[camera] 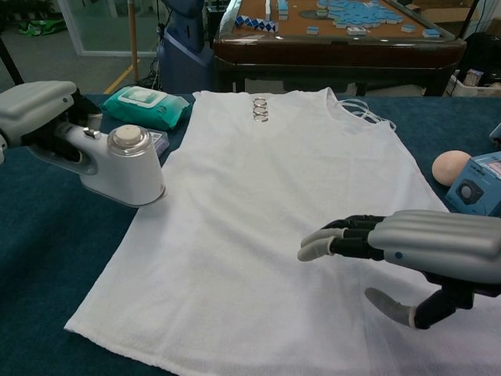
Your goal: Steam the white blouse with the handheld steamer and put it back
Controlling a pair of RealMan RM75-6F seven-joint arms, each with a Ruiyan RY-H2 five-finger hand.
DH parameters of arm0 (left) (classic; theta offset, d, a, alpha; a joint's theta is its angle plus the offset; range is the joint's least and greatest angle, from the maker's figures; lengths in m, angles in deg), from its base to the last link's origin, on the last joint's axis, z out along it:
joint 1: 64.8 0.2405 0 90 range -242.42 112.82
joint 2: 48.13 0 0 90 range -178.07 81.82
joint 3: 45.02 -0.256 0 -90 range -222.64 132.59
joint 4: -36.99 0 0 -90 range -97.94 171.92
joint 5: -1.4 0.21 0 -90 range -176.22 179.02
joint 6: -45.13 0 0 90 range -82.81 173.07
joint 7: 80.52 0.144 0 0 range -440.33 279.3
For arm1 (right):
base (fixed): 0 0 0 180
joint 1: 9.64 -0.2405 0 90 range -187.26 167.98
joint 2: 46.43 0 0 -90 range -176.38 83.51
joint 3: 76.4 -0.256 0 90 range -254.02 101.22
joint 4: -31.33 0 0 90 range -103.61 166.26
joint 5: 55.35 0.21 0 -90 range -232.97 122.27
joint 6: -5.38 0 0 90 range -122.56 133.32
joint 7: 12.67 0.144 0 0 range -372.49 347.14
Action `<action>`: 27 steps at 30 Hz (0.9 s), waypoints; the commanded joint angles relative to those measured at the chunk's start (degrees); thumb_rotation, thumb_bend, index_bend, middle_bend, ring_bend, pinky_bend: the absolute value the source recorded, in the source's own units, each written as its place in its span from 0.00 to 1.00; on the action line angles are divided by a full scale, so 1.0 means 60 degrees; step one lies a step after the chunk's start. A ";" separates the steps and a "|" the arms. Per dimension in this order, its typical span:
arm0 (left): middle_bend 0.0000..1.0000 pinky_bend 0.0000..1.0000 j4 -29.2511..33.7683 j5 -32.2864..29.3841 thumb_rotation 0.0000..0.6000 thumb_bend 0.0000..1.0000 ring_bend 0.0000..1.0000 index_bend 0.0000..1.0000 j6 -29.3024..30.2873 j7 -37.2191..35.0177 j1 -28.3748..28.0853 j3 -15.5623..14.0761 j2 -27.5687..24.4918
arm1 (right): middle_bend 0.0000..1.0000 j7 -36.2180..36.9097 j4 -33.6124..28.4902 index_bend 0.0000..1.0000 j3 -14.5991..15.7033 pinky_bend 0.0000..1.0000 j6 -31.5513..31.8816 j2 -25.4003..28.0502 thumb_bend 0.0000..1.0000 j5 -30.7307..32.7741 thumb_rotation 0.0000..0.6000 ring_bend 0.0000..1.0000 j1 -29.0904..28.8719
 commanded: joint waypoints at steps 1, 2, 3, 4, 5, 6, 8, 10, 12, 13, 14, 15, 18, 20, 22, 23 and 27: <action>0.73 0.56 0.0135 -0.0183 1.00 0.22 0.59 0.89 0.0127 -0.0189 0.0201 0.0138 -0.0313 | 0.08 0.0122 -0.0326 0.00 -0.0081 0.02 0.0741 0.0521 0.59 -0.0362 1.00 0.00 0.0196; 0.73 0.56 0.0125 -0.0214 1.00 0.22 0.59 0.89 0.0144 -0.0233 0.0253 0.0144 -0.0387 | 0.08 0.0106 -0.0408 0.00 -0.0114 0.02 0.0928 0.0671 0.57 -0.0385 1.00 0.00 0.0258; 0.73 0.55 0.0089 -0.0247 1.00 0.22 0.59 0.89 0.0151 -0.0264 0.0303 0.0141 -0.0448 | 0.08 0.0079 -0.0490 0.00 -0.0153 0.02 0.1108 0.0830 0.55 -0.0392 1.00 0.00 0.0323; 0.73 0.55 0.0022 -0.0303 1.00 0.22 0.59 0.89 0.0141 -0.0308 0.0368 0.0134 -0.0507 | 0.08 0.0025 -0.0598 0.00 -0.0209 0.02 0.1339 0.1050 0.53 -0.0384 1.00 0.00 0.0411; 0.73 0.55 -0.0038 -0.0346 1.00 0.22 0.59 0.89 0.0118 -0.0366 0.0414 0.0125 -0.0536 | 0.08 -0.0023 -0.0674 0.00 -0.0253 0.02 0.1502 0.1216 0.52 -0.0370 1.00 0.00 0.0477; 0.73 0.55 -0.0113 -0.0400 1.00 0.22 0.59 0.89 0.0085 -0.0437 0.0457 0.0122 -0.0547 | 0.08 -0.0071 -0.0749 0.00 -0.0298 0.02 0.1650 0.1382 0.51 -0.0345 1.00 0.00 0.0542; 0.73 0.55 -0.0378 -0.0501 1.00 0.22 0.59 0.89 -0.0034 -0.0641 0.0527 0.0101 -0.0518 | 0.08 -0.0153 -0.0931 0.00 -0.0400 0.02 0.1951 0.1770 0.50 -0.0256 1.00 0.00 0.0687; 0.73 0.54 -0.0675 -0.0605 1.00 0.22 0.59 0.88 -0.0164 -0.0826 0.0570 0.0092 -0.0425 | 0.08 -0.0184 -0.1090 0.00 -0.0481 0.02 0.2191 0.2104 0.49 -0.0166 1.00 0.00 0.0813; 0.73 0.53 -0.1031 -0.0695 1.00 0.22 0.59 0.88 -0.0338 -0.1047 0.0595 0.0073 -0.0285 | 0.08 -0.0218 -0.1248 0.00 -0.0570 0.02 0.2473 0.2467 0.48 -0.0085 1.00 0.00 0.0971; 0.73 0.53 -0.1250 -0.0736 1.00 0.22 0.59 0.88 -0.0445 -0.1161 0.0597 0.0062 -0.0193 | 0.08 -0.0237 -0.1333 0.00 -0.0612 0.02 0.2624 0.2657 0.48 -0.0049 1.00 0.00 0.1064; 0.73 0.53 -0.1395 -0.0775 1.00 0.22 0.59 0.88 -0.0534 -0.1249 0.0596 0.0060 -0.0123 | 0.08 -0.0246 -0.1395 0.00 -0.0639 0.02 0.2719 0.2791 0.48 -0.0020 1.00 0.00 0.1130; 0.73 0.53 -0.1520 -0.0823 1.00 0.22 0.59 0.88 -0.0619 -0.1343 0.0594 0.0071 -0.0052 | 0.08 -0.0251 -0.1454 0.00 -0.0662 0.02 0.2805 0.2919 0.48 0.0007 1.00 0.00 0.1194; 0.72 0.53 -0.1863 -0.0995 1.00 0.22 0.59 0.88 -0.0899 -0.1651 0.0579 0.0137 0.0169 | 0.08 -0.0225 -0.1601 0.00 -0.0731 0.02 0.3049 0.3260 0.47 0.0096 1.00 0.00 0.1402; 0.72 0.53 -0.2127 -0.1033 1.00 0.22 0.59 0.88 -0.1033 -0.1781 0.0559 0.0143 0.0318 | 0.08 -0.0219 -0.1650 0.00 -0.0759 0.02 0.3194 0.3416 0.46 0.0106 1.00 0.00 0.1543; 0.72 0.53 -0.2393 -0.1064 1.00 0.22 0.59 0.87 -0.1159 -0.1860 0.0547 0.0130 0.0469 | 0.08 -0.0176 -0.1674 0.00 -0.0772 0.02 0.3297 0.3520 0.46 0.0084 1.00 0.00 0.1665; 0.71 0.53 -0.2478 -0.1080 1.00 0.22 0.58 0.86 -0.1214 -0.1897 0.0546 0.0129 0.0521 | 0.08 -0.0145 -0.1675 0.00 -0.0781 0.02 0.3327 0.3558 0.46 0.0077 1.00 0.00 0.1707; 0.53 0.49 -0.2567 -0.1104 1.00 0.21 0.44 0.59 -0.1441 -0.2029 0.0567 0.0095 0.0542 | 0.08 -0.0034 -0.1645 0.00 -0.0842 0.02 0.3442 0.3671 0.46 0.0060 1.00 0.00 0.1870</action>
